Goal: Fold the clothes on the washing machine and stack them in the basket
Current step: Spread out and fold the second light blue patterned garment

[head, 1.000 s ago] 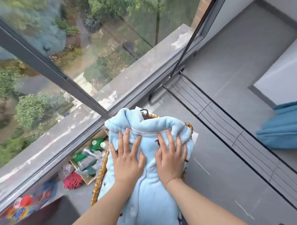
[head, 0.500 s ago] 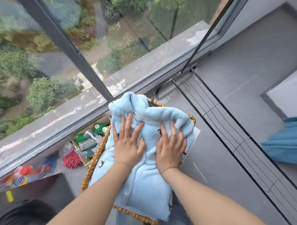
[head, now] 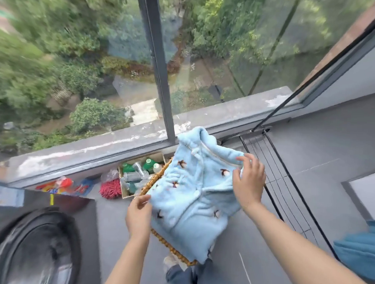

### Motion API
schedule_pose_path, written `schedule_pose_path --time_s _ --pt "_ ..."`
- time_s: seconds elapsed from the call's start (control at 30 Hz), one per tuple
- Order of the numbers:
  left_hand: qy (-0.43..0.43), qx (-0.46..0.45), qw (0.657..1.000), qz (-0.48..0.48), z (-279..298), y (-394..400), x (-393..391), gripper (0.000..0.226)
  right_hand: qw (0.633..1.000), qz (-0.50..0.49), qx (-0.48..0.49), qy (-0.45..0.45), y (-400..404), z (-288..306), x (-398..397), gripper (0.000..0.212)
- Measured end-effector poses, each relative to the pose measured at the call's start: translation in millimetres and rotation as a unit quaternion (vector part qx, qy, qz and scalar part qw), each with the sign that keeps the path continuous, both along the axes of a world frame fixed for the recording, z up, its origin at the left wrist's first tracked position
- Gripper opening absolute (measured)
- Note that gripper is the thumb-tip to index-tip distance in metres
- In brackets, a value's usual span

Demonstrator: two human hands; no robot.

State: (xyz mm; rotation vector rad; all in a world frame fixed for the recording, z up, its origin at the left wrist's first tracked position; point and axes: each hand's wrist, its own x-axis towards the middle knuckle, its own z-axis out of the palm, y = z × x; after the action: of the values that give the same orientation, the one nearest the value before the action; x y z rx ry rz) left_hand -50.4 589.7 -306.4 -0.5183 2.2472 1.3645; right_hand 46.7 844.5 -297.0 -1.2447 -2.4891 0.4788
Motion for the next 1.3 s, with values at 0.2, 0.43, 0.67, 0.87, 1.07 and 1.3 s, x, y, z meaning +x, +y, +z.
schedule_pose_path --time_s 0.2,0.43,0.67,0.87,1.07,1.3 --pt "-0.120 -0.075 0.983 0.119 -41.1 -17.6 22.7 0.059 0.974 0.044 -0.189 -0.113 76.3 -20.1 -38.8 0.036" --pt "-0.193 0.054 0.951 0.237 -70.9 2.0 25.7 0.070 0.899 0.028 -0.381 -0.215 106.3 -64.9 -73.2 0.010" --pt "-0.169 0.130 0.929 0.302 -78.5 23.8 25.6 0.038 0.879 0.081 -0.341 -0.323 131.8 -96.9 -96.3 0.027" --pt "-0.165 0.074 0.931 0.317 -145.1 -5.4 43.1 0.091 0.864 0.138 -0.352 -0.331 133.2 -116.1 -95.3 0.026" --pt "-0.138 -0.024 0.926 0.352 -106.1 21.7 33.9 0.050 0.878 0.167 -0.264 -0.362 132.0 -133.1 -91.6 0.021" --pt "-0.139 -0.045 0.951 0.271 -88.4 21.3 42.0 0.046 0.876 0.197 -0.173 -0.404 128.7 -130.7 -93.7 0.024"
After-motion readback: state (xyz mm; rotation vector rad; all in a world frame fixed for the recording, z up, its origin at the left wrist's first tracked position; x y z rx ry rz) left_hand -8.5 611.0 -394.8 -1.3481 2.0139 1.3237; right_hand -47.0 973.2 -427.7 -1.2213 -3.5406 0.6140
